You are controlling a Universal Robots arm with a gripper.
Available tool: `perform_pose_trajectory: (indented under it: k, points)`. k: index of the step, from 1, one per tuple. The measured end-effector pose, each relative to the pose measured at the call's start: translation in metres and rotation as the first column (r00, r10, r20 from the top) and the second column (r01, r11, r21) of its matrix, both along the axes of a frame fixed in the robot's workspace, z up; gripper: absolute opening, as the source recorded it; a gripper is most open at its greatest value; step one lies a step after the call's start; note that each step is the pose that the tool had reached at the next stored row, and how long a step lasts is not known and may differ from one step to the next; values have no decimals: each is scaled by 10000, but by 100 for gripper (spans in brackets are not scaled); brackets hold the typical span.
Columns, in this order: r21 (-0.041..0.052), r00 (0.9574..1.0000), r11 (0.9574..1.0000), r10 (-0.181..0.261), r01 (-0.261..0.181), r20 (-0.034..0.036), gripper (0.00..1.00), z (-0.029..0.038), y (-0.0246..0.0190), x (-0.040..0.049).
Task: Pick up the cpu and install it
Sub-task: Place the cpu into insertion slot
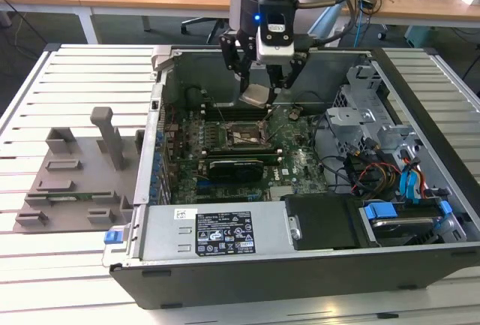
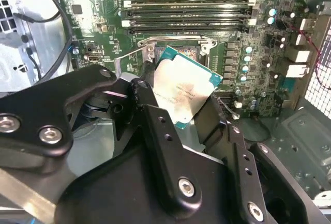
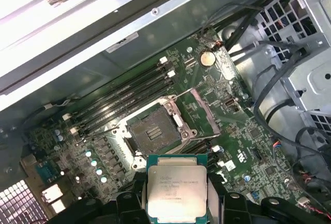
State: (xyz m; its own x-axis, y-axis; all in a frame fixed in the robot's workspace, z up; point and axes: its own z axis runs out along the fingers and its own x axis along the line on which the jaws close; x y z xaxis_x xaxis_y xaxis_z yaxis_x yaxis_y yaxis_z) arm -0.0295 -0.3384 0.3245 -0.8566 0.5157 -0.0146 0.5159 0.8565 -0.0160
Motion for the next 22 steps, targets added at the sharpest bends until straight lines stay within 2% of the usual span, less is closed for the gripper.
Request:
perform_pose_trajectory:
  k: [5,8,14,19,22]
  points:
    - [0,9986,9986,-522,522,0,55,-2,0,0]
    - [0,9956,9956,-937,937,0,55,-4,0,0]
    - [0,9903,9903,-1389,1389,0,55,-6,0,0]
    - [0,9836,9836,-1802,1802,0,55,-8,0,0]
    - [0,9781,9781,-2081,2081,0,55,-9,0,0]
